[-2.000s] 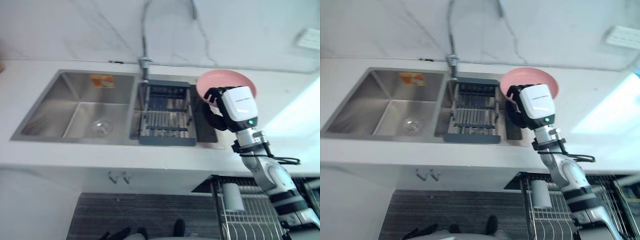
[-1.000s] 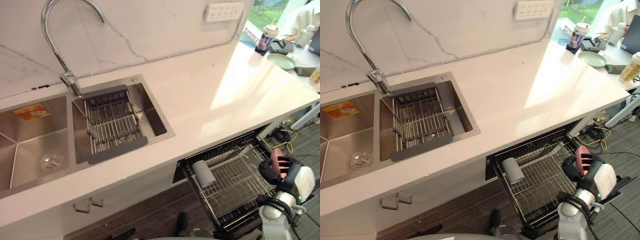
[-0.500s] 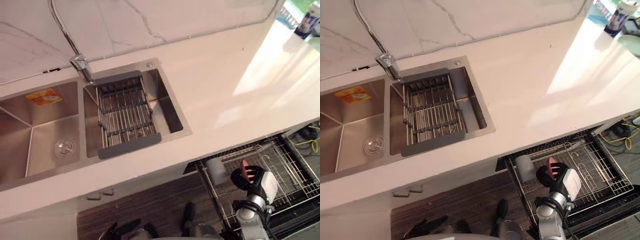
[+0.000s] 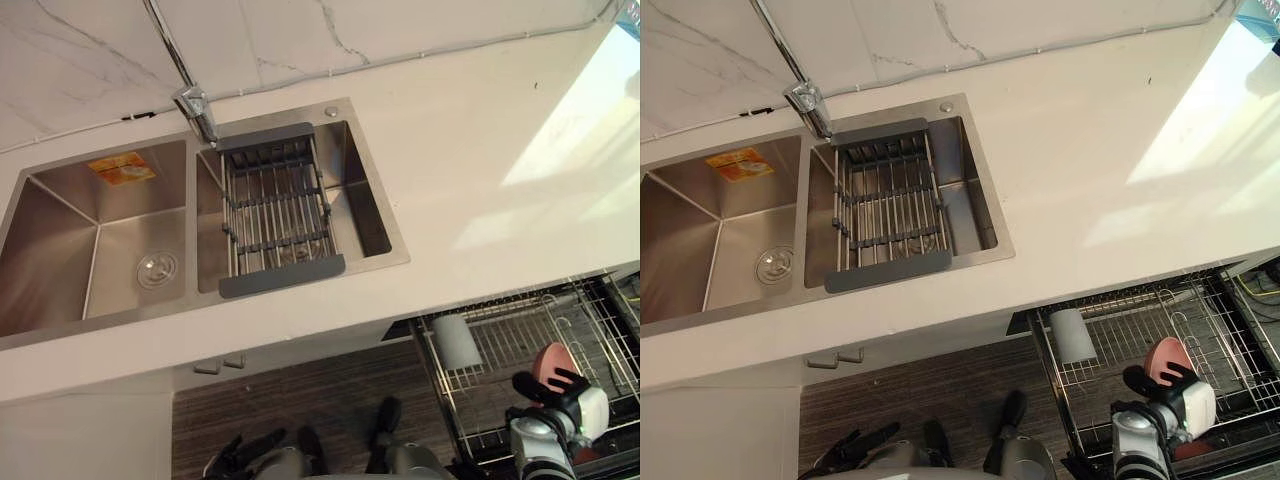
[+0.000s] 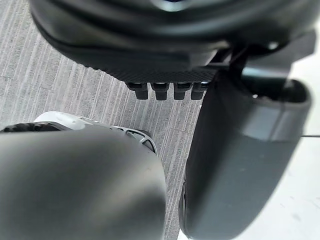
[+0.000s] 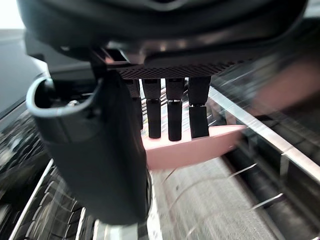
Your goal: Walk over to the sink, pick up the cup, carry it to the dishwasher, place the cup inside the dishwasher, then close the dishwasher door
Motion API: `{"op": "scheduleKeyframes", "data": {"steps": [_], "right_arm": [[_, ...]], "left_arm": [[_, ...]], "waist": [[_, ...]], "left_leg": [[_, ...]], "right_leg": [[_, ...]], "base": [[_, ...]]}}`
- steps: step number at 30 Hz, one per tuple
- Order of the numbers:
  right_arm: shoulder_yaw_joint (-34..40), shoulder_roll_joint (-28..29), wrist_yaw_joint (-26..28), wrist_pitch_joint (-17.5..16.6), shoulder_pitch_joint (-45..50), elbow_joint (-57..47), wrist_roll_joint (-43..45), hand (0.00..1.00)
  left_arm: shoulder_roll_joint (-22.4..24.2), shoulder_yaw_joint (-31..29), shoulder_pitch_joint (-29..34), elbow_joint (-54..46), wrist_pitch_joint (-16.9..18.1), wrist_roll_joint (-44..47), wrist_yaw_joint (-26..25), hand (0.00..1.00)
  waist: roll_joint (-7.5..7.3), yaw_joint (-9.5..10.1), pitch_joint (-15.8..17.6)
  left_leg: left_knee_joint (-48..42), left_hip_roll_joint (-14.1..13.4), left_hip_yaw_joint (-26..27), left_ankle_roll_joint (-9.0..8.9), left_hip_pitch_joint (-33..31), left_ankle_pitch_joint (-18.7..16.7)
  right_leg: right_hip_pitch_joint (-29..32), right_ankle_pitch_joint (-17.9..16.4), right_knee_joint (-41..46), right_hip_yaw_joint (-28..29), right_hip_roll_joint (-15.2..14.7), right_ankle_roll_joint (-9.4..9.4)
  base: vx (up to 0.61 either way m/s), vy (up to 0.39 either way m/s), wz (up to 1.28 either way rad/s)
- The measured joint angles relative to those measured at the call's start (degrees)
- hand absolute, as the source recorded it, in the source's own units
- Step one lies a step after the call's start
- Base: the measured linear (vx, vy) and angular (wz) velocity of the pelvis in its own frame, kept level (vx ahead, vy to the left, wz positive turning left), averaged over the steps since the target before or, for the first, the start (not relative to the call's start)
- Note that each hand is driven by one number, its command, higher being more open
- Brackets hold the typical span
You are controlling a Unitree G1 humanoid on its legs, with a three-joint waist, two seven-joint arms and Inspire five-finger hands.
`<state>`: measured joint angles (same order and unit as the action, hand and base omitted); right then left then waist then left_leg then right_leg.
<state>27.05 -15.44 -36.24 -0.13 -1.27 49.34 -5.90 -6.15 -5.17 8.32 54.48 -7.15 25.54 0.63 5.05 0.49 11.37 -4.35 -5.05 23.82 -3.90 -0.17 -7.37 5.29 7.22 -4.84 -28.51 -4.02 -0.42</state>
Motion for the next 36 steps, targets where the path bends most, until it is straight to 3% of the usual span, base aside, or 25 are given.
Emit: {"op": "scheduleKeyframes", "data": {"steps": [1, 2, 3, 5, 7, 10, 14, 18, 21, 25, 28, 32, 33, 36], "right_arm": [[0.5, 0.0, 0.0, -0.7, 0.4, 0.0, 0.9, 1.00], [1.4, 0.1, 0.8, -4.2, 1.4, -0.3, 4.1, 1.00], [2.0, 0.3, 1.6, -5.5, 1.6, -0.7, 5.7, 1.00], [3.8, 1.6, 5.5, -8.9, 2.8, -4.6, 11.7, 1.00], [4.2, 4.8, 12.8, -13.2, 5.9, -14.2, 20.2, 1.00], [4.2, 9.1, 17.4, -17.6, 8.6, -26.0, 20.2, 1.00], [6.9, 11.2, 20.1, -21.8, 10.3, -37.8, 20.4, 1.00], [13.1, 10.8, 21.3, -22.7, 9.4, -40.7, 25.5, 1.00], [20.3, 10.2, 18.7, -22.8, 8.9, -40.6, 29.4, 1.00], [31.7, 7.3, 11.9, -25.2, 8.2, -30.4, 38.8, 1.00], [36.4, 6.9, 12.3, -25.1, 7.8, -19.2, 46.6, 1.00], [34.8, 12.8, 19.4, -21.6, 9.4, -12.3, 57.3, 1.00], [30.0, 17.1, 24.8, -19.0, 10.6, -11.2, 62.8, 1.00], [21.0, 19.7, 30.3, -15.8, 11.0, -8.9, 66.1, 1.00]], "left_arm": [[0.0, 0.0, -0.1, 0.1, -0.2, 0.4, 0.0, 1.00], [-0.1, -0.1, -0.2, 0.3, -0.7, 0.3, 0.0, 1.00], [-0.1, -0.2, -0.2, 0.3, -0.9, 0.2, 0.0, 1.00], [0.4, -1.6, -0.2, 0.8, -1.1, -0.6, 0.0, 1.00], [0.8, -2.8, 0.0, 1.8, 0.0, -0.4, -1.8, 1.00], [1.8, -6.2, 0.0, 1.9, 0.4, 1.3, -4.8, 1.00], [2.1, -6.3, -0.1, 0.0, 0.7, -5.6, -5.6, 1.00], [1.4, -6.3, -0.1, -0.3, 1.0, -7.2, -6.7, 1.00], [1.5, -6.3, -0.3, -0.3, 0.7, -7.2, -7.0, 1.00], [1.7, -6.2, -0.9, -0.2, 0.4, -6.1, -7.9, 1.00], [1.8, -6.0, -2.0, 0.6, -0.5, -4.7, -8.2, 1.00], [2.3, -5.7, -3.6, 2.4, -1.4, -4.6, -8.3, 1.00], [2.6, -5.6, -3.8, 2.6, -1.4, -4.6, -8.1, 1.00], [2.7, -5.6, -3.6, 2.9, -1.0, -4.2, -8.2, 1.00]], "waist": [[-0.03, -0.04, 0.0], [-0.14, -0.05, 0.1], [-0.16, -0.06, 0.1], [-0.40, -0.17, 0.3], [-0.46, -0.80, 0.3], [-0.61, -1.21, 0.2], [-1.61, -1.70, -0.4], [-3.42, -2.75, -1.4], [-4.26, -3.75, -2.2], [-4.62, -5.47, -3.1], [-4.47, -6.37, -3.3], [-4.26, -6.46, -3.6], [-4.26, -6.06, -3.7], [-3.94, -5.63, -3.9]], "left_leg": [[0.0, 0.0, 0.0, 0.00, 0.0, 0.0], [0.1, 0.0, 0.1, 0.01, 0.3, 0.0], [0.2, 0.0, 0.1, 0.01, 0.4, 0.0], [0.3, 0.0, 0.4, 0.01, 0.8, 0.0], [0.5, 0.0, 1.0, 0.09, 1.5, -0.1], [0.8, -0.2, 2.7, 0.54, 3.0, -0.4], [0.8, -0.4, 5.2, 0.82, 4.5, -1.0], [0.7, -0.8, 7.3, 0.54, 6.3, -1.7], [0.6, -0.8, 9.6, 0.47, 7.4, -1.9], [0.1, -0.8, 10.2, 0.49, 7.7, -1.9], [0.1, -0.8, 10.4, 0.48, 7.7, -1.9], [0.6, -1.0, 10.5, 0.45, 7.7, -2.0], [0.7, -1.2, 10.1, 0.37, 7.5, -2.1], [0.1, -1.4, 10.0, 0.35, 7.1, -2.1]], "right_leg": [[0.0, 0.0, 0.0, 0.0, 0.0, 0.01], [-0.2, 0.0, 0.0, 0.1, 0.0, 0.01], [-0.3, 0.0, 0.0, 0.1, 0.0, 0.02], [-0.5, 0.0, 0.0, 0.4, 0.1, 0.03], [-0.8, 0.0, 0.0, 1.1, 0.2, 0.04], [-1.3, 0.0, -0.1, 2.8, 0.7, 0.06], [-1.6, 0.1, -0.1, 4.9, 1.2, 0.16], [-2.4, 0.2, -0.1, 7.0, 2.0, 0.12], [-2.5, 0.2, 0.0, 8.9, 2.3, 0.20], [-2.6, 0.2, 0.0, 9.6, 2.3, 0.24], [-2.6, 0.2, 0.0, 9.7, 2.3, 0.24], [-2.6, -0.1, -0.3, 9.4, 2.5, 0.43], [-2.6, -0.2, -0.3, 8.9, 2.6, 0.31], [-2.6, -0.1, -0.3, 7.9, 2.4, 0.25]], "base": [[-0.03, 0.088, -0.01], [-0.02, 0.072, -0.02], [-0.02, 0.085, -0.03], [-0.01, 0.062, -0.06], [-0.01, 0.072, -0.15], [-0.02, 0.063, -0.30], [-0.01, 0.055, -0.25], [0.00, 0.040, -0.32], [-0.01, 0.059, -0.33], [-0.02, 0.059, -0.10], [-0.04, 0.060, -0.02], [-0.11, 0.066, 0.02], [-0.10, 0.047, 0.11], [-0.08, 0.042, 0.05]]}}
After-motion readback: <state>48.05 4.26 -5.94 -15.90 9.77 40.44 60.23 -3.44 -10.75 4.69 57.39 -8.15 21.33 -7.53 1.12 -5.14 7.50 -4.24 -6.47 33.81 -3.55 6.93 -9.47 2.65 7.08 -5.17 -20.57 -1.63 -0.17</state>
